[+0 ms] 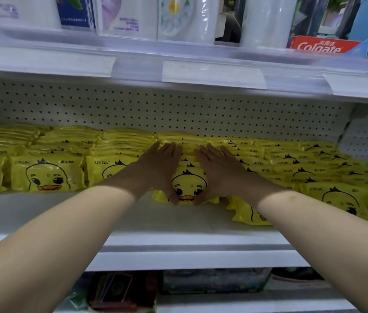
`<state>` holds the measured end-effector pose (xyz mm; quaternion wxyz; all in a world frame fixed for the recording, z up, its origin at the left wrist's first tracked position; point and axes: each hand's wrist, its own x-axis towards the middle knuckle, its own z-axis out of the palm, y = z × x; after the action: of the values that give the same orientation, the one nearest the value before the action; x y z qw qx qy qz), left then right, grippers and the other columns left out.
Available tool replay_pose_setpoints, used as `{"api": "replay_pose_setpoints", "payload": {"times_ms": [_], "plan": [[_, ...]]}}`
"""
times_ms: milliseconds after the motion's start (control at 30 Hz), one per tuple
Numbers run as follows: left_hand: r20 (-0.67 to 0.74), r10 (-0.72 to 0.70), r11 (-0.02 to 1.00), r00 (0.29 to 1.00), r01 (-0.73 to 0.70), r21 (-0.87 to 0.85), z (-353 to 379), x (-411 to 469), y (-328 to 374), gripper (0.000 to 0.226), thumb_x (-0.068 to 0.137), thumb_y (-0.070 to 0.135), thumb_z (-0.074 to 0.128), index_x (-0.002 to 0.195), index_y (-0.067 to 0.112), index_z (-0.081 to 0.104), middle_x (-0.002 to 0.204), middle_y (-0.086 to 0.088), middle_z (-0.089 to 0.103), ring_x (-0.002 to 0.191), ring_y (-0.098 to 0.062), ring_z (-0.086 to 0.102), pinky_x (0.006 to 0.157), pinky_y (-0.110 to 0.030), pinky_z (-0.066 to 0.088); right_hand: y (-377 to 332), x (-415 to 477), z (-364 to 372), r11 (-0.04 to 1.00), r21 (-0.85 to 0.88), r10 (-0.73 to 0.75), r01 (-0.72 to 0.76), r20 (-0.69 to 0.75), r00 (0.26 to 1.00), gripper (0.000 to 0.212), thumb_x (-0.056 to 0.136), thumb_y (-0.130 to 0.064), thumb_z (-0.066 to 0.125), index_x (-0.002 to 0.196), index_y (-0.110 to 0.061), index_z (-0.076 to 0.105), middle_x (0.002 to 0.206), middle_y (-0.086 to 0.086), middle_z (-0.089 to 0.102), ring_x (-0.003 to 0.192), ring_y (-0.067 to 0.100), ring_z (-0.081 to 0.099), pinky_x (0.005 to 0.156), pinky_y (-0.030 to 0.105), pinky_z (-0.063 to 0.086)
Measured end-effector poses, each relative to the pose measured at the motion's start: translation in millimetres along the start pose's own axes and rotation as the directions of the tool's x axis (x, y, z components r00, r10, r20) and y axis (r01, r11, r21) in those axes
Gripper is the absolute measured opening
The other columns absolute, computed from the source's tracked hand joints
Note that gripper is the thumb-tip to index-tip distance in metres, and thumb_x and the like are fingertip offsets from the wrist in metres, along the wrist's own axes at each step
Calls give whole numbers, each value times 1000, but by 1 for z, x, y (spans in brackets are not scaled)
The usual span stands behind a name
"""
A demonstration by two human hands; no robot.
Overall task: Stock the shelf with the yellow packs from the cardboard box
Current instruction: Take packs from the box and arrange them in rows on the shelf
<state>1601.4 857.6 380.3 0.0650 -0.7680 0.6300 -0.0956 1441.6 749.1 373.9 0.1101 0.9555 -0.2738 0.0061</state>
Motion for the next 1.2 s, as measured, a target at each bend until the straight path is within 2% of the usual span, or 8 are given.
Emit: {"api": "replay_pose_setpoints", "payload": {"times_ms": [100,333,800,967,1200], "plan": [[-4,-29,998,1000,30,54,-1,5,-3,153,48,77,77,154,6,-9,164,-11,1,151,-22,0,122,-44,-2,-1,9,2,1000,-11,25,-26,-23,999,151,50,-87,70,159,-16,-8,167,4,-6,154,20,-9,124,45,-4],[22,-46,998,999,44,51,3,13,-10,155,46,82,73,154,10,-13,164,-9,-5,151,-19,-4,121,-45,-7,4,22,2,1000,16,19,-19,17,1000,155,49,-84,74,158,-16,-12,167,4,-13,153,20,-11,125,42,-3],[47,-69,998,997,69,-5,1,32,-18,151,48,74,79,155,14,-9,164,-5,-1,151,-17,3,121,-43,0,6,45,1,999,21,48,-48,35,998,154,48,-81,77,158,-18,-10,167,3,-10,154,19,-9,125,46,-1],[31,-70,997,997,68,44,3,21,-15,155,48,77,76,153,12,-17,164,-9,-3,152,-21,0,121,-47,-6,16,31,-11,995,96,10,-22,123,992,153,52,-78,78,156,-21,-19,166,0,-17,152,17,-16,124,48,-5],[75,-53,998,996,56,-38,4,11,-26,156,46,72,81,153,19,-19,164,-5,-7,151,-19,-9,119,-51,-12,23,18,-9,995,98,8,-23,149,989,151,56,-70,83,155,-23,-22,165,2,-18,152,19,-17,123,50,-5]]}}
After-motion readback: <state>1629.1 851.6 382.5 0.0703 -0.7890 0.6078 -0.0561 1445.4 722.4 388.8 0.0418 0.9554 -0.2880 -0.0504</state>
